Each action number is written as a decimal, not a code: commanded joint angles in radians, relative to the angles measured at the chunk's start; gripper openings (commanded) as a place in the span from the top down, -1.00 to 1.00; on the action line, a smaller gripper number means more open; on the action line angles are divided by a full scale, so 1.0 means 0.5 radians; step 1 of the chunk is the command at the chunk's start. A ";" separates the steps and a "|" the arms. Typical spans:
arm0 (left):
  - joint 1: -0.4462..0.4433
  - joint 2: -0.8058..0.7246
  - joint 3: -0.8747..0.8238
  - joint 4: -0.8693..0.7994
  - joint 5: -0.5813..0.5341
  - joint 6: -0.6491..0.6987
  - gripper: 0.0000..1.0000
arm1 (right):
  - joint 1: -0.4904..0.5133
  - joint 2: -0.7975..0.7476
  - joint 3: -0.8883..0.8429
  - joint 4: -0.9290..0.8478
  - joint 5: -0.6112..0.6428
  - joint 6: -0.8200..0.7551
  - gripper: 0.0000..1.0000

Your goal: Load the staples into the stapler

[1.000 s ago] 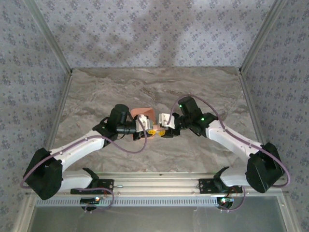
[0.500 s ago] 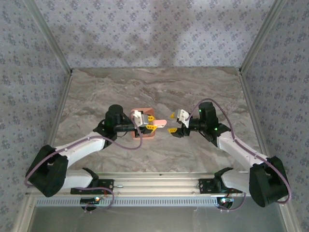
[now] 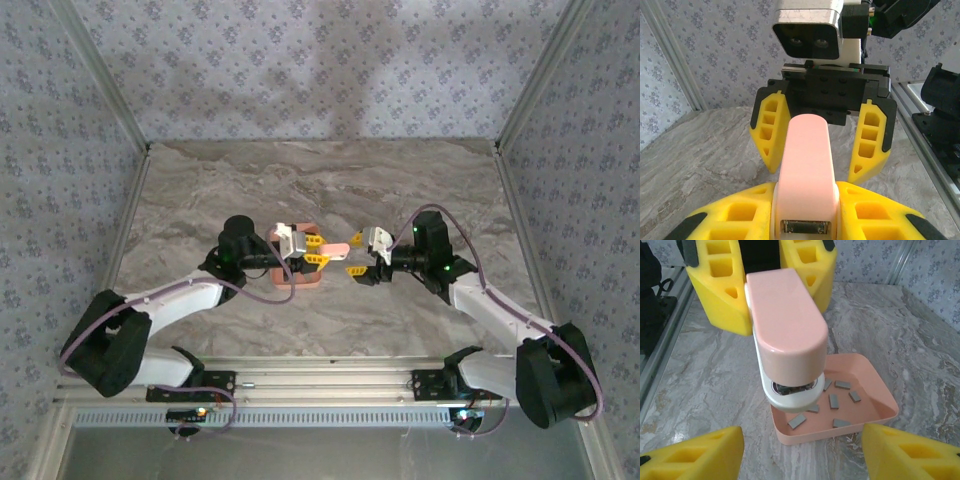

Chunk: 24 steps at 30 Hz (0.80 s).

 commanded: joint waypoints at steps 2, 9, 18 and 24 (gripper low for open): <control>0.009 0.013 -0.020 0.147 0.090 -0.050 0.72 | -0.015 0.056 0.072 -0.009 -0.133 0.000 -0.29; 0.009 0.008 -0.032 0.157 0.094 -0.052 0.72 | 0.038 0.110 0.122 0.044 -0.195 0.036 -0.25; 0.001 0.017 -0.033 0.157 0.095 -0.033 0.72 | 0.083 0.189 0.156 0.181 -0.224 0.126 -0.10; -0.002 0.015 -0.034 0.167 0.092 -0.029 0.72 | 0.092 0.216 0.164 0.228 -0.241 0.147 0.06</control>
